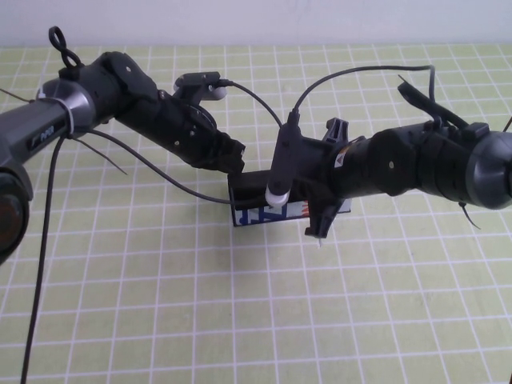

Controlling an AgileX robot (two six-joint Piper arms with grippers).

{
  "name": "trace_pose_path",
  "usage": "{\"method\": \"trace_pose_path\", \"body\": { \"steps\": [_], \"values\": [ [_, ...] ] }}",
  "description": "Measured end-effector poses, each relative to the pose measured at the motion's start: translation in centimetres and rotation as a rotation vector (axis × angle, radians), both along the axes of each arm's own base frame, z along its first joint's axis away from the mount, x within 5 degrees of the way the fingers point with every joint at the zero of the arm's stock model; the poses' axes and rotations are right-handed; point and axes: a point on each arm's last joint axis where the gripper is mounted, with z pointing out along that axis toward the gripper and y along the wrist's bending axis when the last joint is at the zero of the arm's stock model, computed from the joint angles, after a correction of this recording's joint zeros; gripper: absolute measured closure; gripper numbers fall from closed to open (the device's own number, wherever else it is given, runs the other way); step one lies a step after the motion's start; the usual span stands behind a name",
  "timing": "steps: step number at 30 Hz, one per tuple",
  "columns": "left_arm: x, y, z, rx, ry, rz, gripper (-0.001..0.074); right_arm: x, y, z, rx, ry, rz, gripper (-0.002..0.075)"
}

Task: Take glasses out of glasses case
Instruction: Pick up the glasses from the glasses case

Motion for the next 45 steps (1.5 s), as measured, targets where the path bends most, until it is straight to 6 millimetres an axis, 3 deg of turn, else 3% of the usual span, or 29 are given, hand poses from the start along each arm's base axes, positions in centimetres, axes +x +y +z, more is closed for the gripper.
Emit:
{"method": "trace_pose_path", "body": {
  "steps": [6,10,13,16,19,22,26,32,45],
  "values": [
    [0.0,0.5,1.4,-0.003,-0.02,-0.004,0.0739,0.1,0.1,0.4,0.011,-0.002,-0.005,0.0718],
    [-0.5,2.0,5.1,-0.016,-0.088,-0.007,0.0739,0.1,0.1,0.4,0.018,-0.005,-0.01,0.0721],
    [-1.9,3.5,8.0,-0.044,-0.148,-0.017,0.0739,0.1,0.1,0.4,0.02,-0.003,-0.012,0.0721],
    [-4.1,4.8,8.8,-0.097,-0.229,-0.068,0.0739,0.1,0.1,0.4,0.021,-0.002,-0.013,0.0721],
    [-6.8,5.3,8.0,-0.182,-0.349,-0.214,0.0739,0.1,0.1,0.4,0.022,-0.002,-0.014,0.0722],
    [-9.4,5.2,5.5,-0.277,-0.42,-0.352,0.0739,0.1,0.1,0.4,0.024,0.0,-0.016,0.0722],
    [-10.9,5.1,2.3,-0.307,-0.422,-0.399,0.0739,0.1,0.1,0.4,0.024,0.0,-0.016,0.0722],
    [-10.0,4.8,-1.1,-0.347,-0.427,-0.377,0.0739,0.1,0.1,0.4,0.025,0.0,-0.016,0.0722],
    [-8.3,4.6,-3.9,-0.398,-0.524,-0.283,0.0739,0.1,0.1,0.4,0.027,0.0,-0.018,0.0722]
  ]
}}
